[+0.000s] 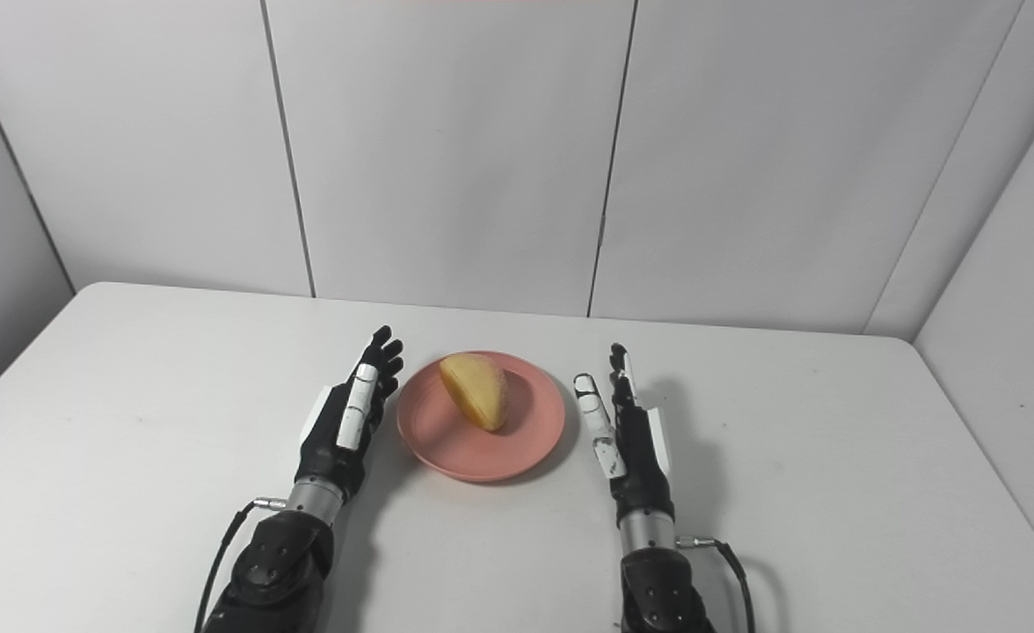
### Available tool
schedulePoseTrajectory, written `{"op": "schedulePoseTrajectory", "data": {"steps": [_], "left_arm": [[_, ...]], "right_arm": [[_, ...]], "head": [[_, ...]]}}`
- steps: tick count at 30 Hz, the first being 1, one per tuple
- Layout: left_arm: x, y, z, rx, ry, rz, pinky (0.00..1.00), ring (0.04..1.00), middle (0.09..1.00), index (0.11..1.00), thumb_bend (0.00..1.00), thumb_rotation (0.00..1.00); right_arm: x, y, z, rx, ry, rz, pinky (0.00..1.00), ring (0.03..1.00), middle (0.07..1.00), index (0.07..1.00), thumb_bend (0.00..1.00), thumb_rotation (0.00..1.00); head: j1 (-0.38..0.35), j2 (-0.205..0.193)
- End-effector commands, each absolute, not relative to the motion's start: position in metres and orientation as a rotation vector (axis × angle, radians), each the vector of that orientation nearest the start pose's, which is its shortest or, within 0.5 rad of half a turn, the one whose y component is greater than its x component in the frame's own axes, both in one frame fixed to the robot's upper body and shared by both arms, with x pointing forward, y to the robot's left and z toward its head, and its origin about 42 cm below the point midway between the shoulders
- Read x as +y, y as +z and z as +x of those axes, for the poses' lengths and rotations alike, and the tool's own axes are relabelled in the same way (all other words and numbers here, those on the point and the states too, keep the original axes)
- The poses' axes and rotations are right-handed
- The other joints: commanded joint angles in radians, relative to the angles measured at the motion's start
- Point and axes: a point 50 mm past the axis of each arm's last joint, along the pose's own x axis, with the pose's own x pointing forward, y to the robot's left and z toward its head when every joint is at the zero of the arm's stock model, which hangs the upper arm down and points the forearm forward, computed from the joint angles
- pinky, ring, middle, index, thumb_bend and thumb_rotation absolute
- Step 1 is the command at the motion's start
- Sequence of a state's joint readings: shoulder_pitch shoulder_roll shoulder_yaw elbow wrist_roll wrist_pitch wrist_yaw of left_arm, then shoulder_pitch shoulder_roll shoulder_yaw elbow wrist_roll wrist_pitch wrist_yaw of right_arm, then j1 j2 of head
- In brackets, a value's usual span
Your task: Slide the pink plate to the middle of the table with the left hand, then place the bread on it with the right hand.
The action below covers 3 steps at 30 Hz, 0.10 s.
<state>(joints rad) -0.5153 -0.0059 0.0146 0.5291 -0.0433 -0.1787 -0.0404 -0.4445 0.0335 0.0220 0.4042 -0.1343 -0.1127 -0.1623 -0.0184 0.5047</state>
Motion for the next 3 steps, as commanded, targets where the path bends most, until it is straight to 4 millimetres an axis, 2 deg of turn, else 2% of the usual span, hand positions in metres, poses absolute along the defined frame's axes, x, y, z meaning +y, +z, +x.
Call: {"op": "schedulePoseTrajectory", "data": {"steps": [1, 3], "left_arm": [[0.1594, 0.1671, 0.4475, -0.229, -0.171, -0.018, 1.00, 0.983, 0.976, 0.965, 0.79, 1.00], [0.1605, 0.1669, 0.4477, -0.227, -0.172, -0.017, 1.00, 0.984, 0.977, 0.965, 0.79, 1.00]], "right_arm": [[-0.1523, 0.1608, 0.4221, -0.209, -0.013, -0.094, 1.00, 1.000, 1.000, 1.000, 0.61, 1.00], [-0.1514, 0.1595, 0.4212, -0.204, -0.011, -0.090, 1.00, 1.000, 1.000, 1.000, 0.62, 1.00]], "head": [[-0.004, 0.001], [-0.006, 0.000]]}}
